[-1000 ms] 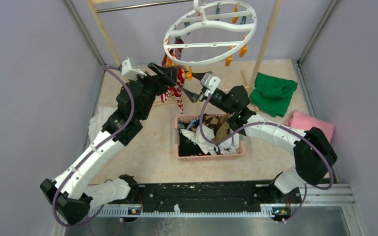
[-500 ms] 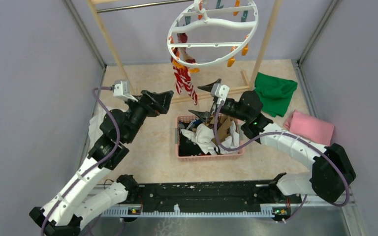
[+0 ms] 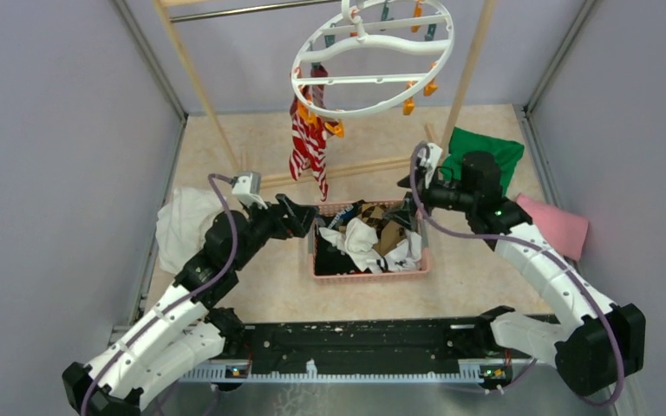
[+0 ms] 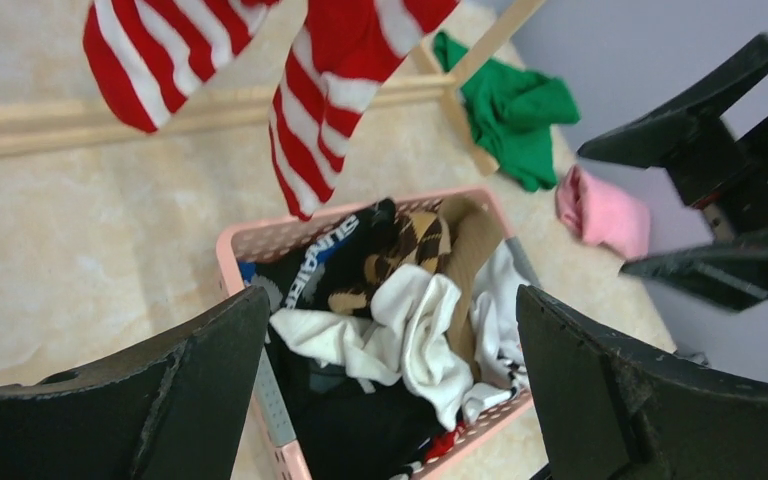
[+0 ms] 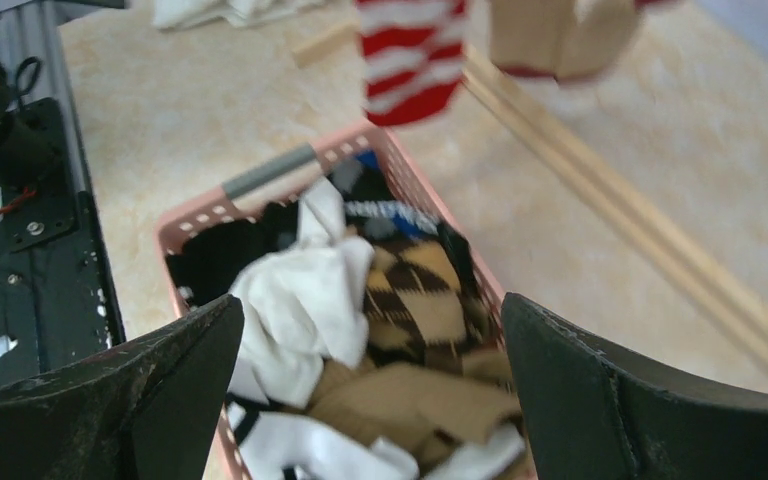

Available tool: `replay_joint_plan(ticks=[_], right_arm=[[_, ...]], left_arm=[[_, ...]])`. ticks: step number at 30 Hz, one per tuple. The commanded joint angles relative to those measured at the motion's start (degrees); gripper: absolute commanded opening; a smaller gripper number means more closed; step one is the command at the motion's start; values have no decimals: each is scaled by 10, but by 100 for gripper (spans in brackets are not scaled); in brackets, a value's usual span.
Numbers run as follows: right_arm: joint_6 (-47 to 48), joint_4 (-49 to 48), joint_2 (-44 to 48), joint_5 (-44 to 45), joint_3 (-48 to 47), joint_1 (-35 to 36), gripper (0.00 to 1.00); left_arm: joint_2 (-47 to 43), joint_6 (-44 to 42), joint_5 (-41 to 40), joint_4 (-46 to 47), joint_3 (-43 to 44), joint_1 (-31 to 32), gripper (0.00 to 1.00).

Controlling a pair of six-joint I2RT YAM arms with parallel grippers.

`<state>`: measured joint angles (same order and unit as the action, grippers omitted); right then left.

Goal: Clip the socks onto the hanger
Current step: Pick up the sock from the bin.

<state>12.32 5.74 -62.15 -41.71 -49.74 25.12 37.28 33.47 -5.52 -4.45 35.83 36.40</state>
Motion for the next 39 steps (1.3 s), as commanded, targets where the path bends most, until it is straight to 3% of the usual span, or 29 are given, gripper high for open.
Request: replay_joint_plan(ticks=[1, 6, 11, 14, 18, 24, 30, 35, 39], right_arm=[[-88, 112, 11, -25, -26, -109, 98], [-119, 160, 10, 13, -48, -220, 98], [-97, 216, 22, 114, -89, -242, 98], [-101, 215, 47, 123, -85, -248, 98], [-106, 219, 84, 70, -75, -249, 98], [-59, 204, 121, -134, -23, -249, 95], [-33, 201, 128, -193, 30, -249, 93], [-10, 213, 107, -201, 43, -249, 88], [40, 252, 99, -203, 35, -249, 85]], left_arm=[[29, 0, 29, 14, -6, -4, 98], [53, -12, 40, -3, 6, -8, 98], [57, -5, 42, -21, 21, -10, 98], [53, 6, 46, -33, 32, -10, 98], [44, 43, 77, -33, 36, -9, 98], [54, 104, 171, 15, 16, -9, 97], [118, 101, 252, 10, 23, -9, 83], [187, 141, 244, -38, 41, -1, 53], [190, 193, 179, -13, 4, 31, 52]])
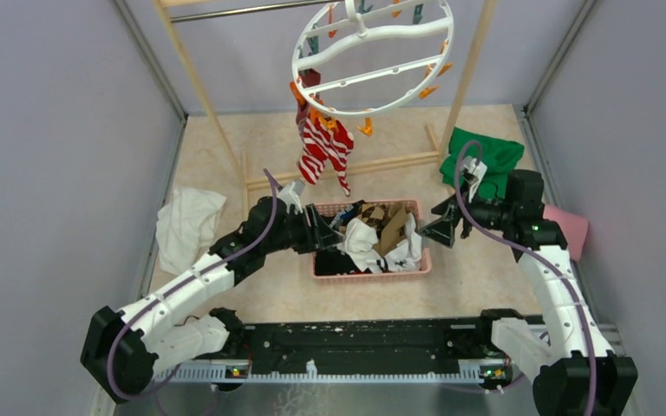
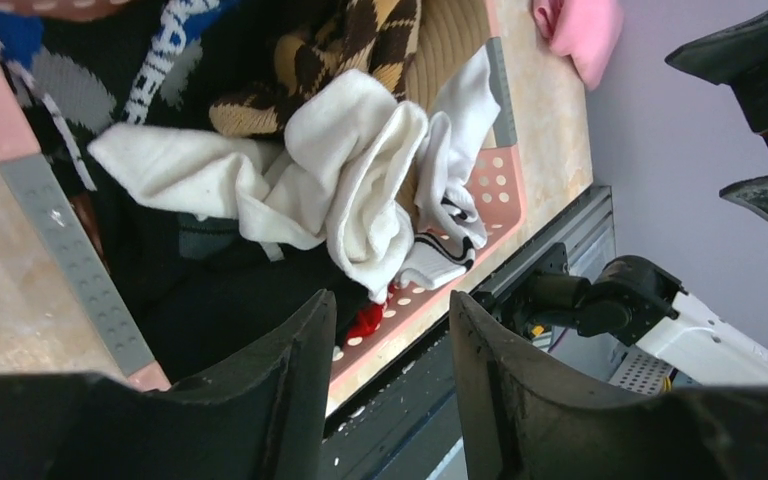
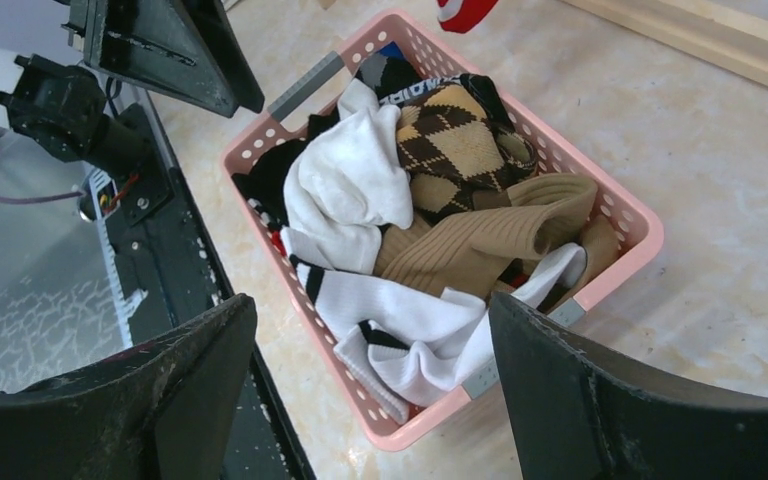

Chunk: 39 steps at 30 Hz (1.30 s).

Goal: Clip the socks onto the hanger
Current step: Pick up the sock from the bin.

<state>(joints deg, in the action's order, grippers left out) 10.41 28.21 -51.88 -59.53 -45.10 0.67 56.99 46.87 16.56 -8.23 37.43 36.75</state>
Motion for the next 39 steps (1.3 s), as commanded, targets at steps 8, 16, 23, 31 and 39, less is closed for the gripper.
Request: replay_joint_plan(ticks=[8, 16, 23, 31, 39], right_arm=[[214, 124, 49, -5, -10, -4, 86], [198, 137, 56, 20, -10, -5, 87], [174, 86, 56, 35, -7, -17, 87], [196, 117, 1, 29, -59, -26, 86], [234, 188, -45, 45, -97, -26, 79]], left_arm=[[-18, 36, -49, 78, -18, 39, 56], [-9, -31, 70, 167, -26, 48, 58], [-78, -141, 85, 130, -16, 99, 59], [-131, -404, 75, 183, -55, 176, 62], [-23, -698, 145, 260, -113, 199, 68]])
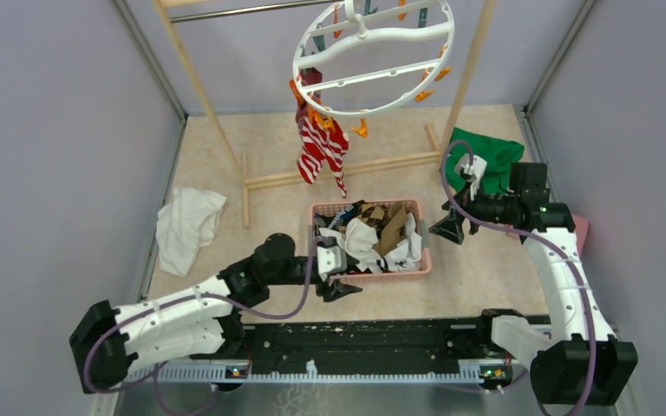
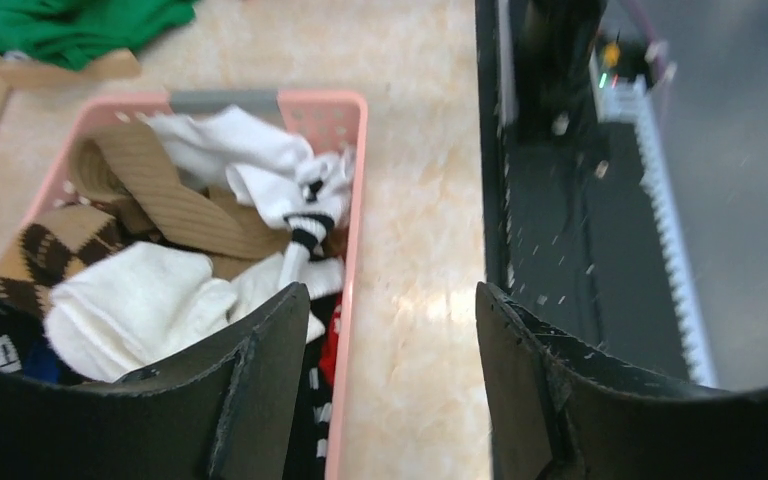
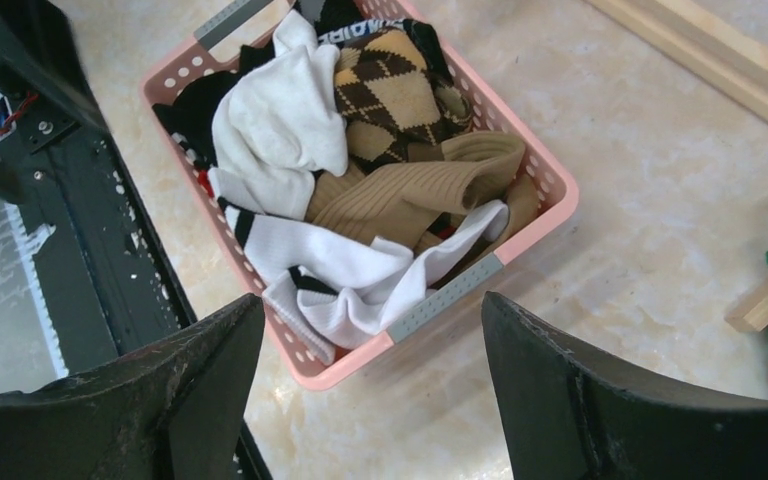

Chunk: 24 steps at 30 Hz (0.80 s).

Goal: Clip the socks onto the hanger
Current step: Pick up the sock from the bin.

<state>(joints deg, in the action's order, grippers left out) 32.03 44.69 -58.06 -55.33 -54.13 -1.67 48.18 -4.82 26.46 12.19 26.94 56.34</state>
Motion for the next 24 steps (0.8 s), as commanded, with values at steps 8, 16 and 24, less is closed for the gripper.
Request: replay_joint_plan(ticks=[8, 16, 24], right_arm=[[-8, -76, 111, 25, 97, -4, 80], [-9, -100, 136, 27, 132, -4, 80], [-6, -96, 153, 39, 135, -4, 80]], left_arm=[[214, -237, 82, -51, 115, 4, 65], [270, -176, 16, -31, 158, 3, 64], [300, -159, -25, -43, 175, -1, 44]])
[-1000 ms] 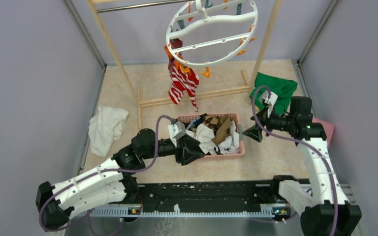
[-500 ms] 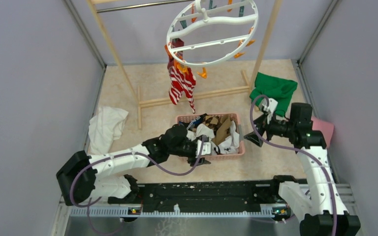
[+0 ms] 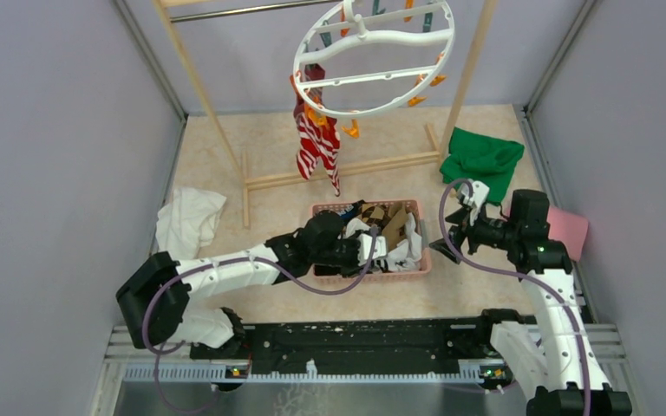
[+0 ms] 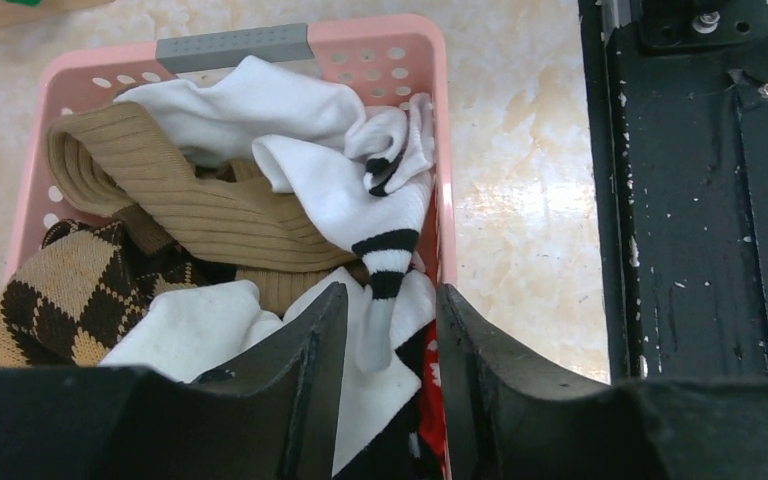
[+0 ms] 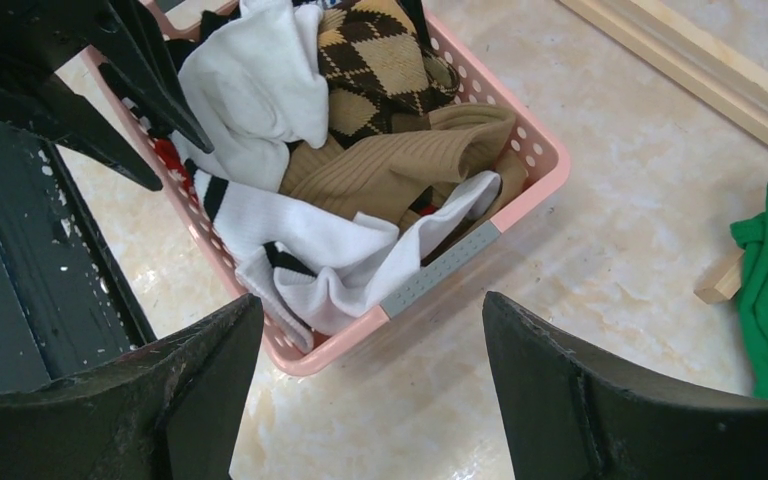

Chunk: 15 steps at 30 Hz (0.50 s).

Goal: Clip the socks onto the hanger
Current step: Pick up the sock from the bin.

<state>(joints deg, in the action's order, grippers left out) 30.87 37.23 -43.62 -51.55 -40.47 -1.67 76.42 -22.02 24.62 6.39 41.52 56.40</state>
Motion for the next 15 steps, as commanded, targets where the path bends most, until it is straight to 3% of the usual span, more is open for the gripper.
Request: replay_joint_plan(ticks=[1, 3, 6, 12, 15], right_arm=[[7, -22, 8, 1, -2, -4, 80], [9, -22, 5, 0, -3, -4, 80], [18, -14, 0, -9, -4, -4, 80], [87, 30, -10, -80, -18, -4, 80], [214, 82, -23, -164, -33, -4, 79]], left_arm=[[24, 13, -5, 15, 31, -2, 43], [37, 13, -6, 15, 38, -2, 31], [45, 18, 2, 9, 54, -3, 0], [20, 54, 20, -29, 113, -16, 0], [14, 81, 80, -53, 173, -42, 0]])
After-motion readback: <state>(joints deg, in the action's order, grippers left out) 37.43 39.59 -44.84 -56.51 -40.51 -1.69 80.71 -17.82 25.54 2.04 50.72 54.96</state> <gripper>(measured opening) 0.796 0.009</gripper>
